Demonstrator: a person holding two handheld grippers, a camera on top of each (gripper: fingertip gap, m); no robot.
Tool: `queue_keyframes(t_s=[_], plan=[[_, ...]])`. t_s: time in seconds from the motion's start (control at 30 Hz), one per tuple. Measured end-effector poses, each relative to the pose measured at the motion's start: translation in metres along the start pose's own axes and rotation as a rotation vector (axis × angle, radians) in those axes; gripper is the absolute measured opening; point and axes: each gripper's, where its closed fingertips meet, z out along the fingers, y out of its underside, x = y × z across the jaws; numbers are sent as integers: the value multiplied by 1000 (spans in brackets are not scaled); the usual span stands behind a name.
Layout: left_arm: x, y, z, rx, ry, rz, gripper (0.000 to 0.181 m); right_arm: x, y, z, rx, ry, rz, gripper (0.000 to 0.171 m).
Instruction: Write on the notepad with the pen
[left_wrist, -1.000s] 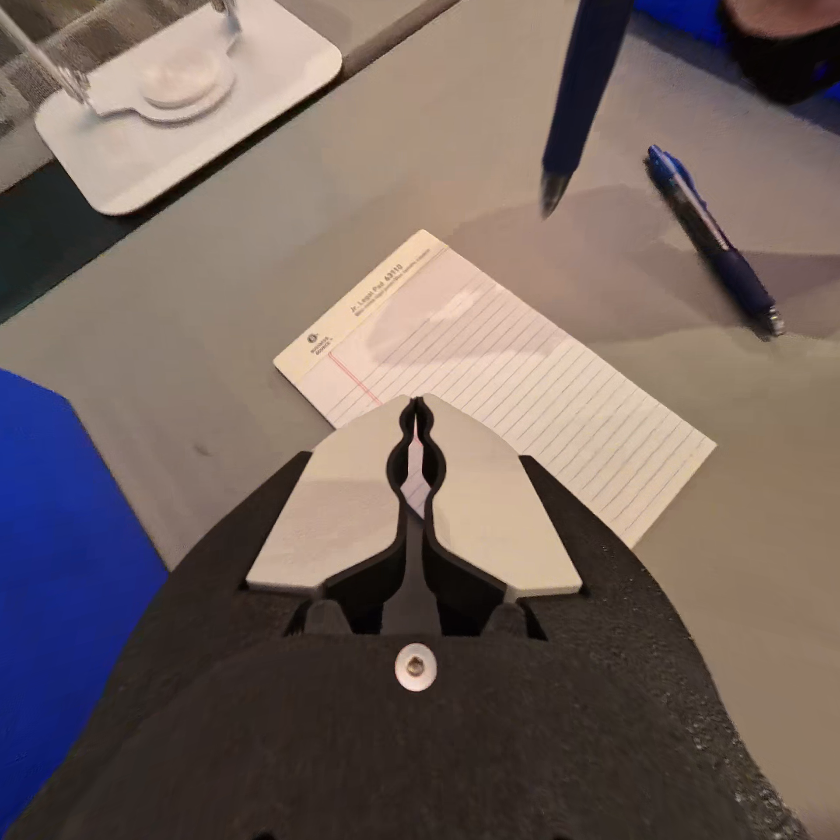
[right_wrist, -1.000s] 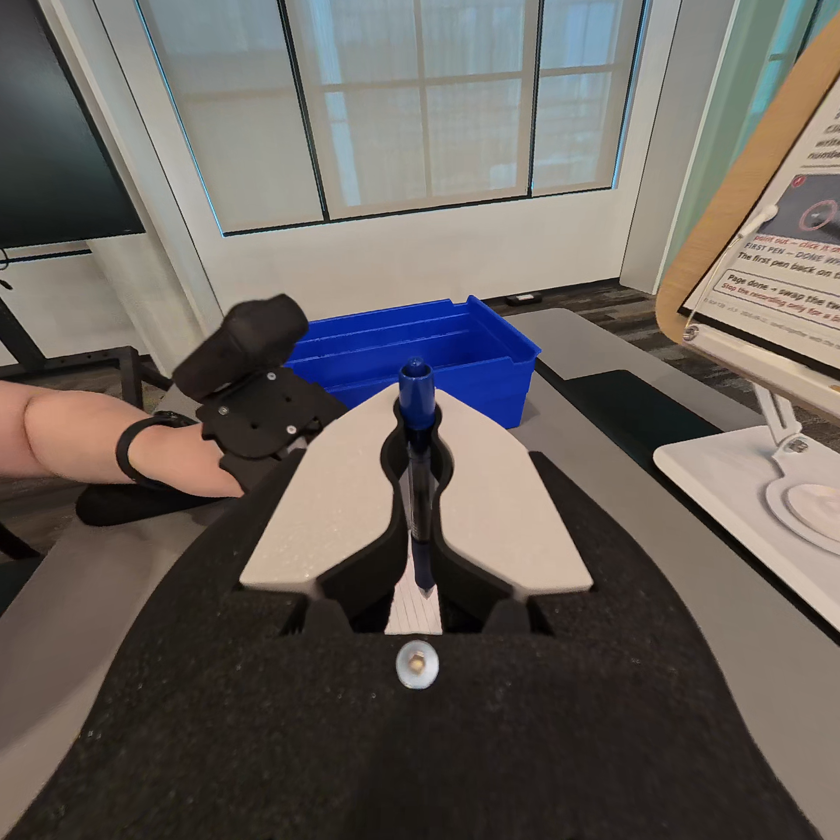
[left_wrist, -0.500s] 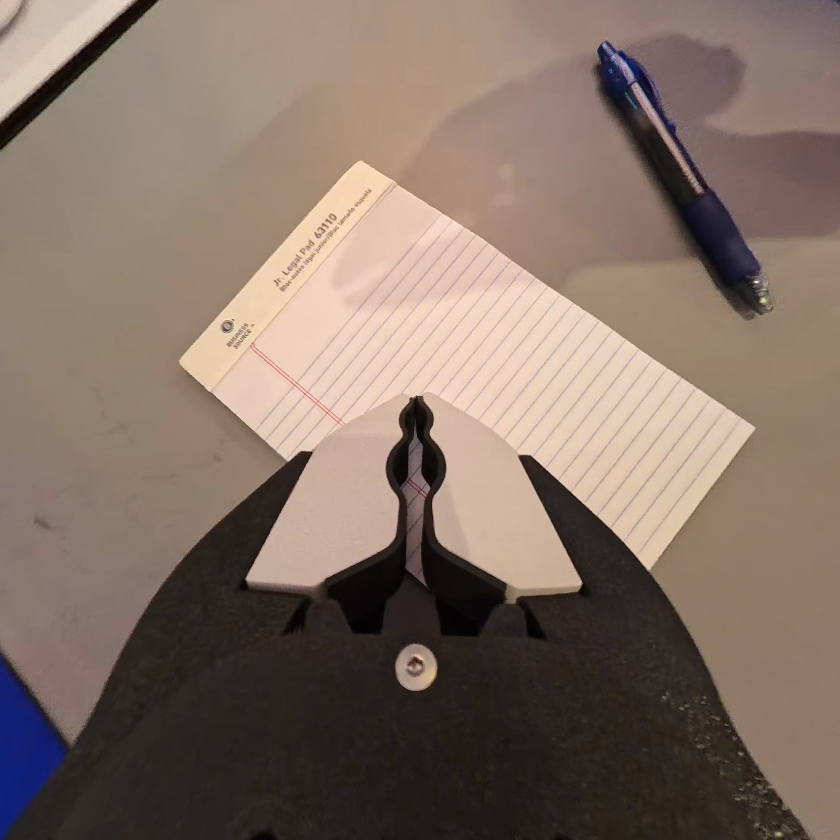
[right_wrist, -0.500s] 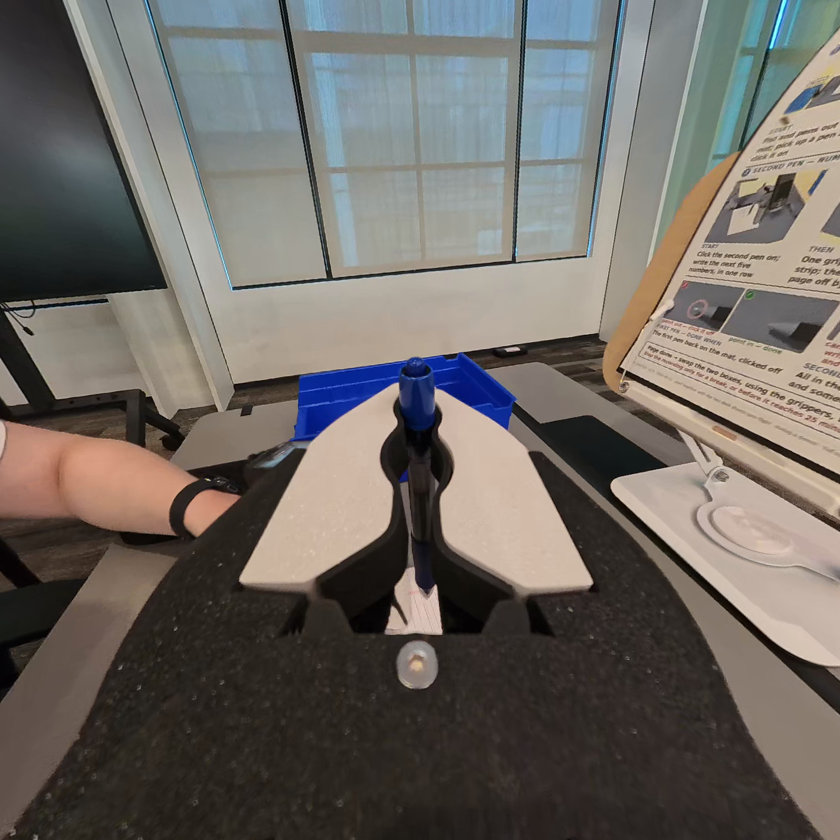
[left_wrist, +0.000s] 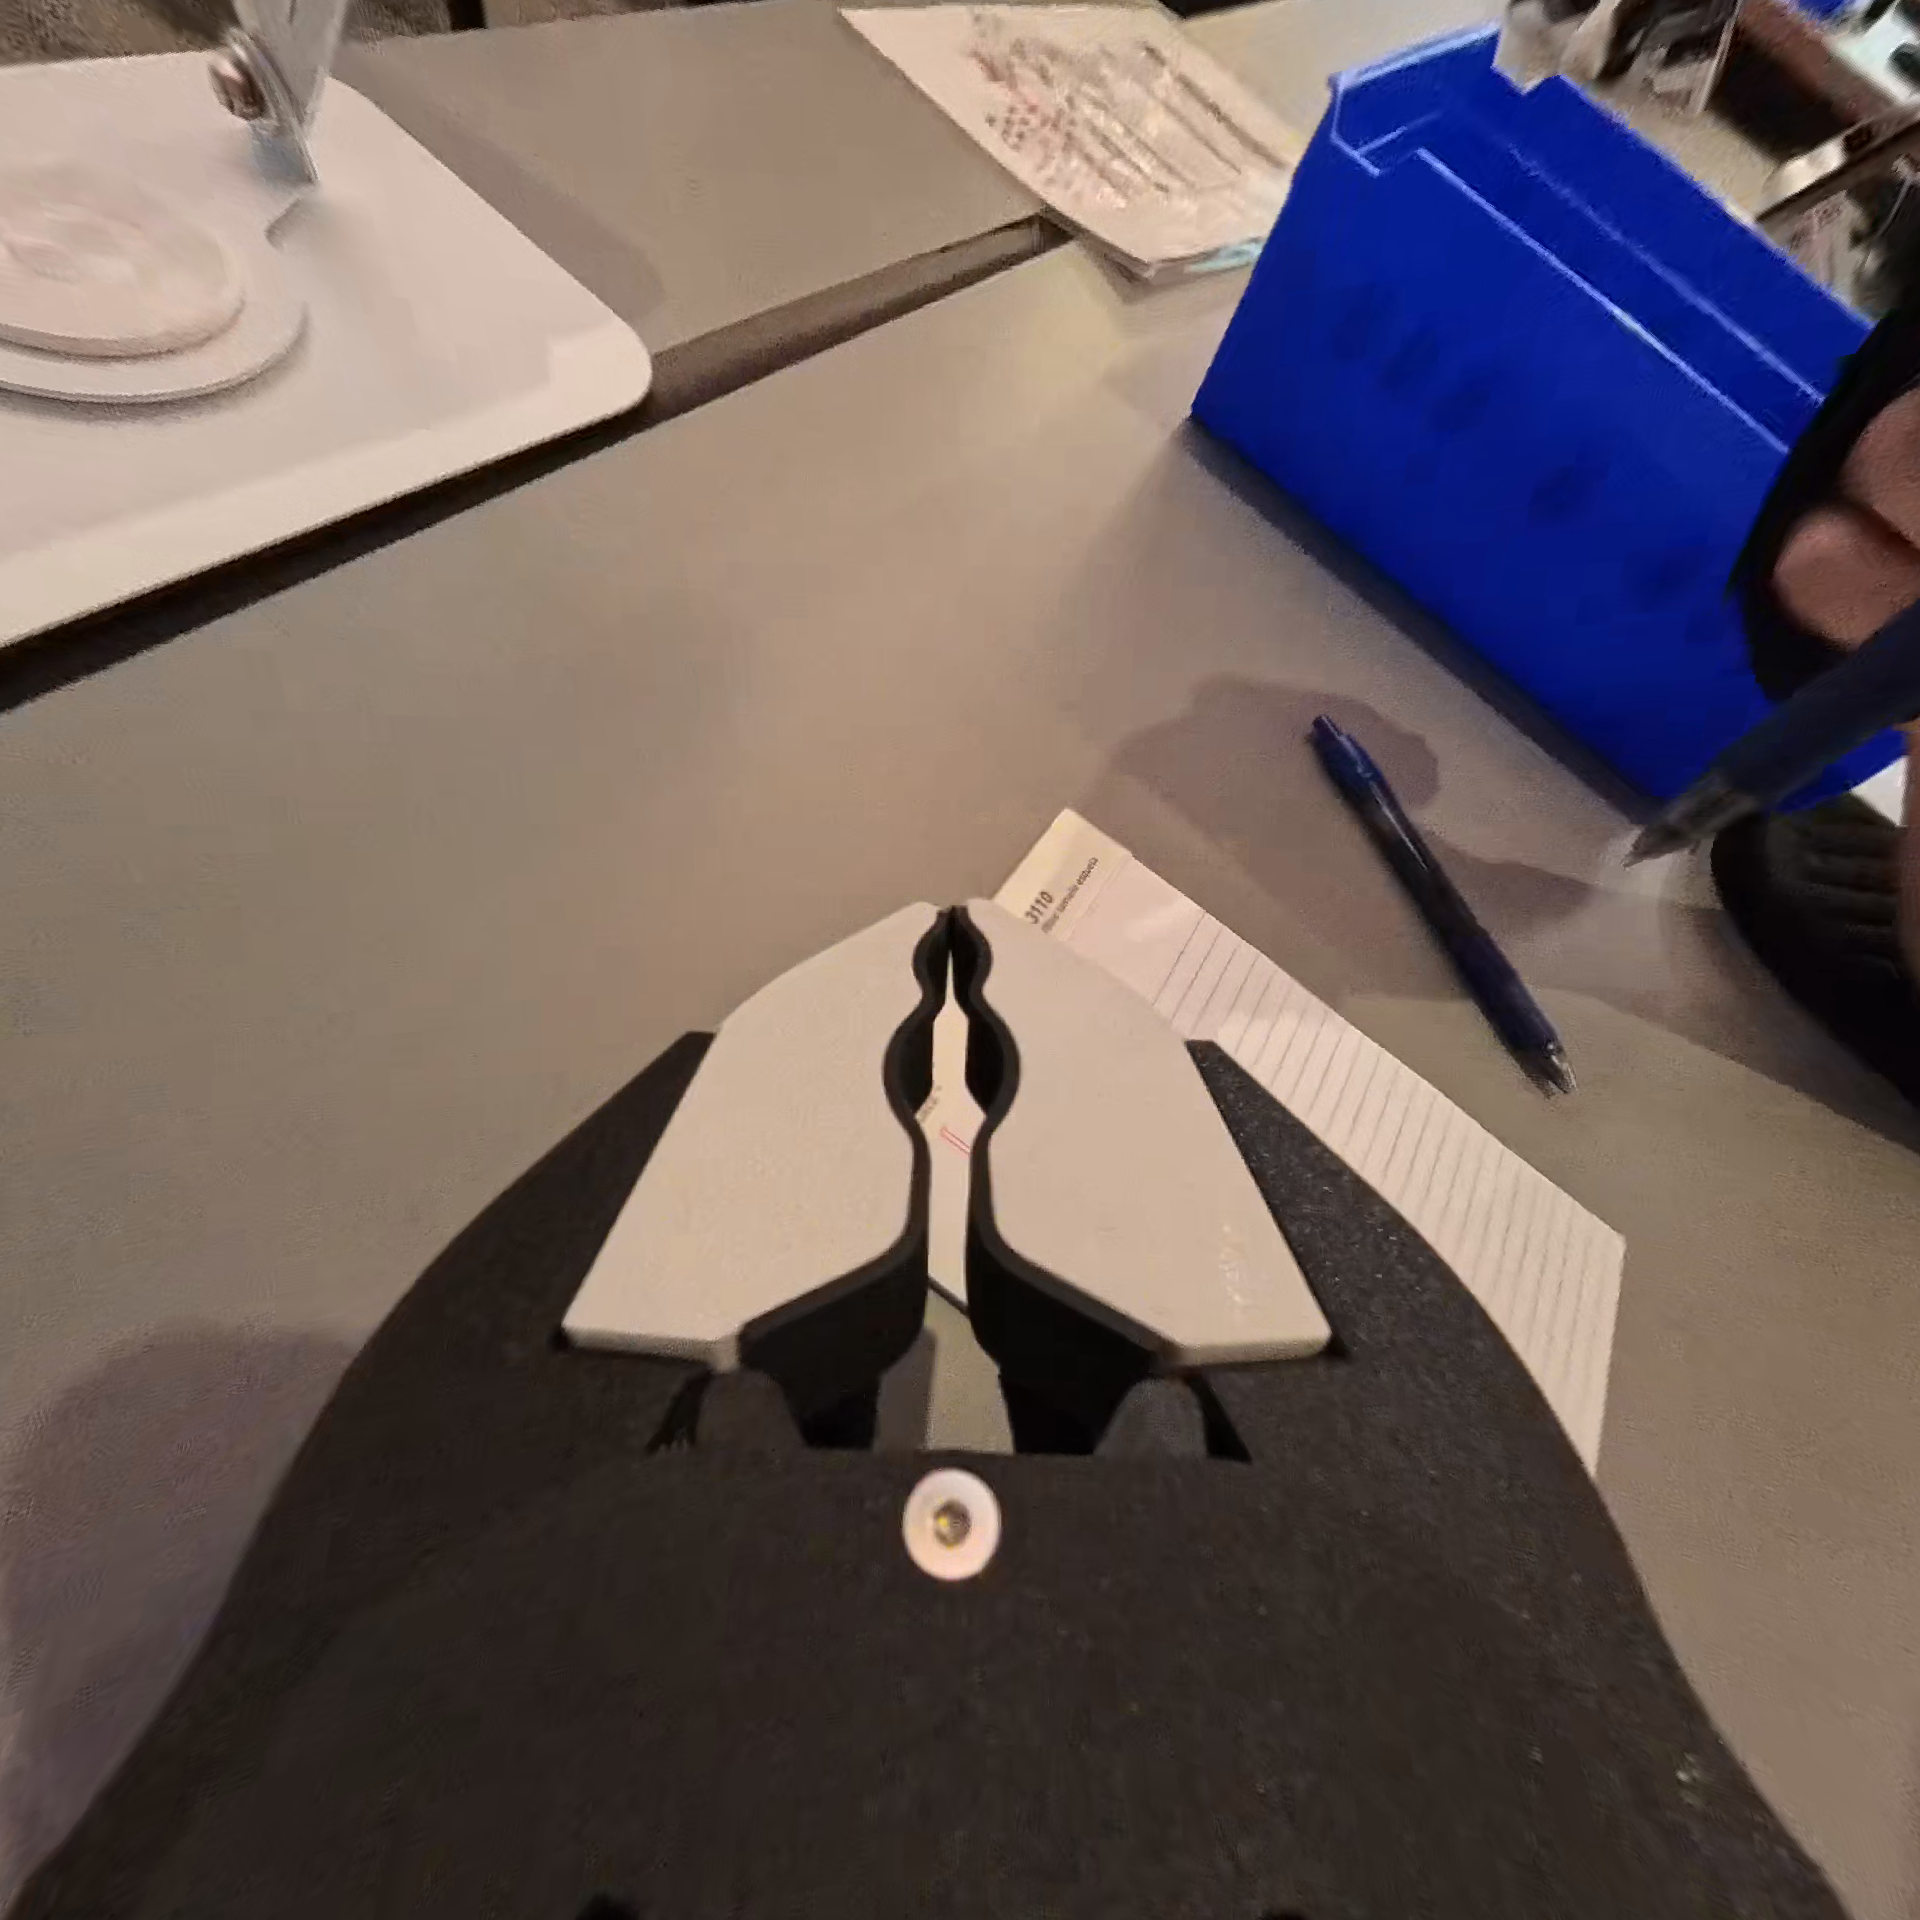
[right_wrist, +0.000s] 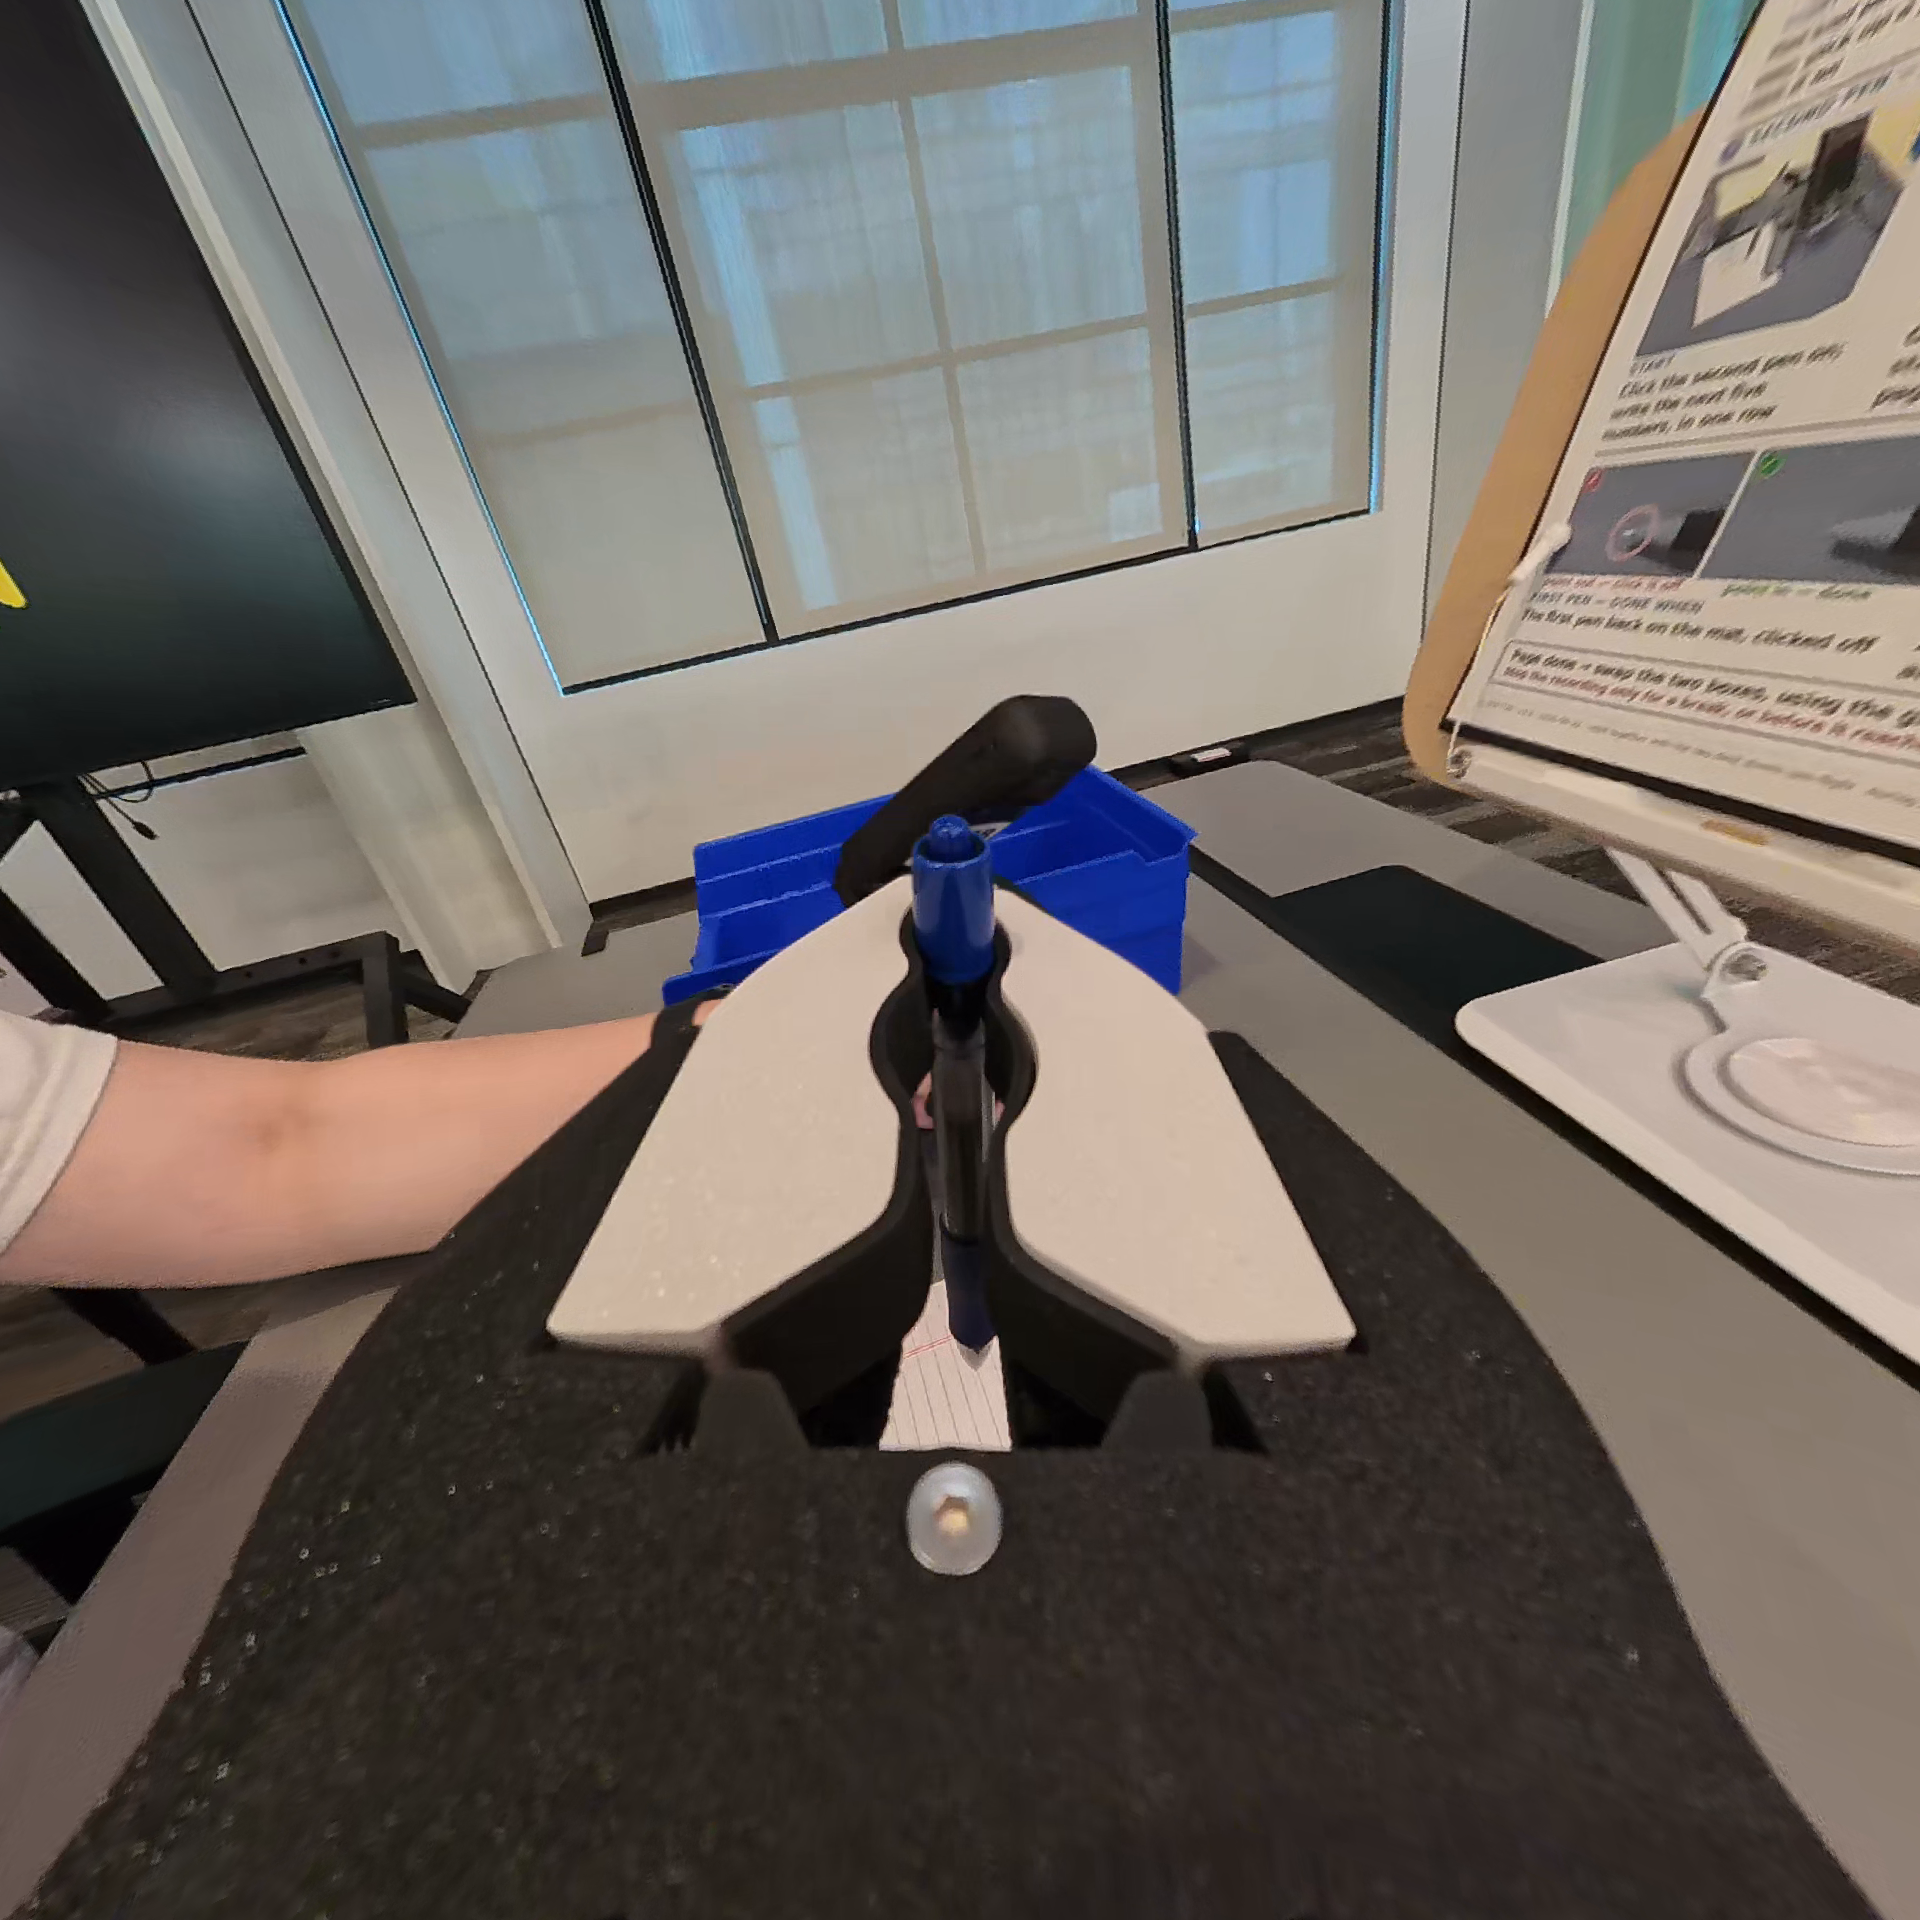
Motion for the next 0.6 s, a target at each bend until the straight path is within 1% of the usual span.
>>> queue_keyframes(t_s=[0.03,0.07,0.17,0.27,0.33,0.43,0.6], plan=[[-3,1,-1,20,11,-3,0,0,5,4,-9,-4,5,4],[-5,4,-2,8,14,7,0,0,9,7,-17,-7,7,4],[0,24,-1,-127,32,75,0,0,18,13,-31,-20,25,4],[-9,38,2,-176,-68,175,0,-1,27,16,-50,-32,40,4],[-11,45,5,-225,-105,214,0,-2,35,20,-67,-39,43,4],[-9,46,9,-242,-111,215,0,-3,44,27,-71,-41,23,4],[-12,51,7,-280,-136,204,0,-2,54,40,-9,-31,-17,4]])
